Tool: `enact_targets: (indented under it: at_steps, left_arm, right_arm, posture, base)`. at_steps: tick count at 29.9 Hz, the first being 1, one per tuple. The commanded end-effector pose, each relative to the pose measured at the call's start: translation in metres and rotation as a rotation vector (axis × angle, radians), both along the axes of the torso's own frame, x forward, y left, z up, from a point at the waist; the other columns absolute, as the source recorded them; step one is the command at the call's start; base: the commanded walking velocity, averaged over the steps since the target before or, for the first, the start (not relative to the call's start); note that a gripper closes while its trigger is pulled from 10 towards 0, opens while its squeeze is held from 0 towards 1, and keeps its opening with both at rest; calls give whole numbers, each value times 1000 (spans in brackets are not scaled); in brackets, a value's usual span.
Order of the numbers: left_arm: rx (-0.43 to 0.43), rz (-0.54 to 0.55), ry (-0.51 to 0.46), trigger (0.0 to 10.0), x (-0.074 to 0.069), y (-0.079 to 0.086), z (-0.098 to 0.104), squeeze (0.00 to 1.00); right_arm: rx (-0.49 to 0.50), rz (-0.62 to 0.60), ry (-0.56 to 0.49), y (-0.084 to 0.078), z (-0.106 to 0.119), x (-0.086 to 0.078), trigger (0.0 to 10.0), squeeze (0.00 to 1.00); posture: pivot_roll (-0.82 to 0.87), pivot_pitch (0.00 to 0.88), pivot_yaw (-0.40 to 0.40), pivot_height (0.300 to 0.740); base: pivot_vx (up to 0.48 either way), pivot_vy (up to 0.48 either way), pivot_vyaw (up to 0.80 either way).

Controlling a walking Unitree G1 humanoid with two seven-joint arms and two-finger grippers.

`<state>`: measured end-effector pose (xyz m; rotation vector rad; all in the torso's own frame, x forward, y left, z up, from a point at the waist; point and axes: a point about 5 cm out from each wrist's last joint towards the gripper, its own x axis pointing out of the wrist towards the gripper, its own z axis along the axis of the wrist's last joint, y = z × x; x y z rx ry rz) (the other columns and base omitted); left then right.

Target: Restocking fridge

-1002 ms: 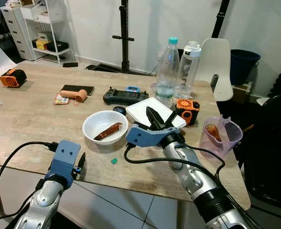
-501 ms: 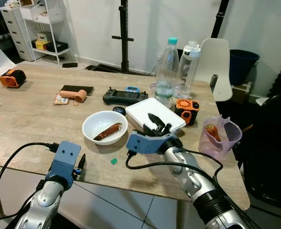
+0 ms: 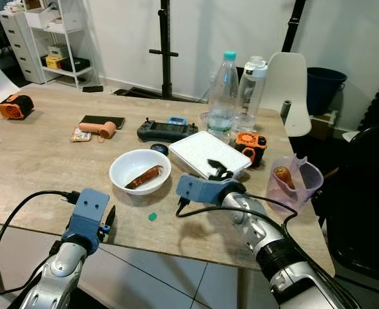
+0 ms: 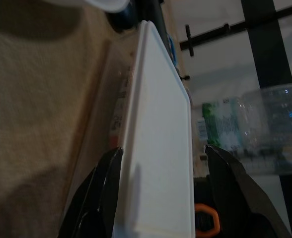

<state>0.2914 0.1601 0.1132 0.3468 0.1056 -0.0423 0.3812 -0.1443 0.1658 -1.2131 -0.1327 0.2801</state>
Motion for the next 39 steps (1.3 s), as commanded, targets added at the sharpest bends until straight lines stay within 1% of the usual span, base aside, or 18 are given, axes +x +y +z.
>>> enact_targets:
  at_steps: [1, 6, 8, 13, 14, 15, 16, 17, 18, 24, 32, 36, 39]
  left_arm:
    - [-1, 6, 7, 10000, 0, 0, -2, 0]
    - [-2, 5, 8, 10000, 0, 0, -2, 0]
    - [-3, 4, 9, 10000, 0, -1, -3, 0]
    - [-5, 4, 10, 10000, 0, -2, -3, 0]
    - [-6, 3, 10, 10000, 0, -2, -3, 0]
    - [-6, 3, 10, 10000, 0, -2, -3, 0]
    - [-7, 3, 11, 10000, 0, -2, -3, 0]
    - [-7, 3, 11, 10000, 0, -2, -3, 0]
    - [-7, 3, 12, 10000, 0, -2, -4, 0]
    - [-8, 5, 13, 10000, 0, -3, -4, 0]
    - [-10, 4, 12, 10000, 1, -3, -4, 0]
    - [-11, 2, 11, 10000, 2, -4, -4, 0]
    - [-11, 1, 10, 10000, 2, -4, -4, 0]
  right_arm:
    - [20, -40, -34, -5, 7, 4, 10000, 0]
    - [4, -46, -24, -6, 6, 6, 10000, 0]
    - [-14, -61, 15, -7, -1, 7, 10000, 0]
    - [-30, -65, 50, -8, -8, 7, 10000, 0]
    - [-38, -62, 65, -7, -12, 6, 5294, 0]
    - [-48, -59, 79, -7, -15, 6, 5490, 0]
    - [-57, -58, 88, -7, -18, 5, 3294, 0]
    - [-61, -60, 93, -8, -20, 5, 3294, 0]
    - [-64, -62, 98, -8, -22, 4, 0, 0]
    - [-68, -78, 112, -12, -26, 4, 0, 0]
    - [-52, -104, 88, -17, -22, 6, 0, 0]
    - [-26, -110, 47, -19, -15, 7, 0, 0]
    - [39, -67, 5, -14, -4, 8, 0, 0]
  posture:
    - [-54, 92, -3, 740]
    - [-54, 92, -3, 740]
    - [-59, 92, -4, 740]
    - [-61, 92, -6, 740]
    - [-60, 92, -5, 740]
    - [-61, 92, -6, 740]
    - [-61, 92, -6, 740]
    - [-61, 93, -6, 740]
    - [-61, 93, -6, 740]
    - [-61, 93, -6, 740]
    - [-61, 93, -6, 740]
    - [-68, 90, -6, 740]
    - [-68, 90, -5, 740]
  base:
    - [0, 0, 0]
    - [0, 0, 0]
    - [0, 0, 0]
    - [0, 0, 0]
    - [0, 0, 0]
    - [0, 0, 0]
    - [0, 0, 0]
    - [0, 0, 0]
    - [0, 0, 0]
    - [0, 0, 0]
    - [0, 0, 0]
    - [0, 0, 0]
    - [0, 0, 0]
